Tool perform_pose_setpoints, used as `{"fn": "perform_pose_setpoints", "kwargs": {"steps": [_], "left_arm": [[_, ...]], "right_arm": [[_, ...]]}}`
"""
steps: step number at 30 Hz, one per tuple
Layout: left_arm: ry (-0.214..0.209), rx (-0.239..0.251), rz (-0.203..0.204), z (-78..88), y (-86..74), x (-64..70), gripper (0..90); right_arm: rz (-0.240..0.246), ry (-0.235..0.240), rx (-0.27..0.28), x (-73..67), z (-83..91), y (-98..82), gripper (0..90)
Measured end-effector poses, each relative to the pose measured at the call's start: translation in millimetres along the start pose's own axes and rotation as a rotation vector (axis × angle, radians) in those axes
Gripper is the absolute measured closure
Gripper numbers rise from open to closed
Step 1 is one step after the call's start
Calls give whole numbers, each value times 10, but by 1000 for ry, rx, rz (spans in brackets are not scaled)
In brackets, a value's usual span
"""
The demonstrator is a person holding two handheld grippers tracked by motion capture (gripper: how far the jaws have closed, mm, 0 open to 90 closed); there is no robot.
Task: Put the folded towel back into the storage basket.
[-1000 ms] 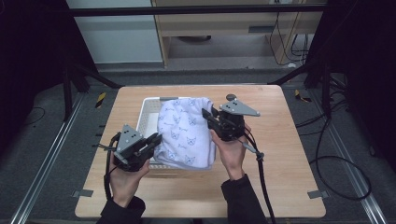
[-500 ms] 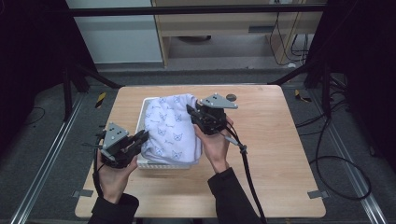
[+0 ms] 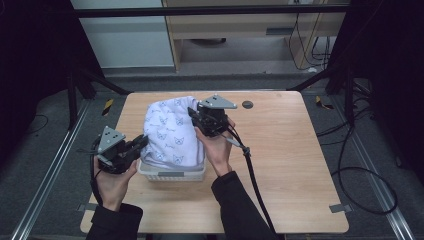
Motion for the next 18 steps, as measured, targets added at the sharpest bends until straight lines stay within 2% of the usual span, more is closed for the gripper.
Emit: {"fn": "perform_pose_setpoints", "kwargs": {"steps": [4, 12, 18], "left_arm": [[7, 2, 12, -29, 5, -67, 834], [32, -4, -10, -146, -16, -135, 834], [44, -20, -7, -251, -54, -210, 834]], "right_arm": [[6, 0, -1, -15, -81, 3, 746], [5, -3, -13, 14, -237, -15, 746], [12, 2, -35, 20, -385, -84, 746]]}}
Point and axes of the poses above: each handheld gripper's, and its own axes: z roughly backward along the jaws, y roughly out of its top, x roughly to its right, the point moved 5 cm from there along -z, roughly forward along the jaws, and after that the axes turned 13 degrees about z, right-handed, at the moved point
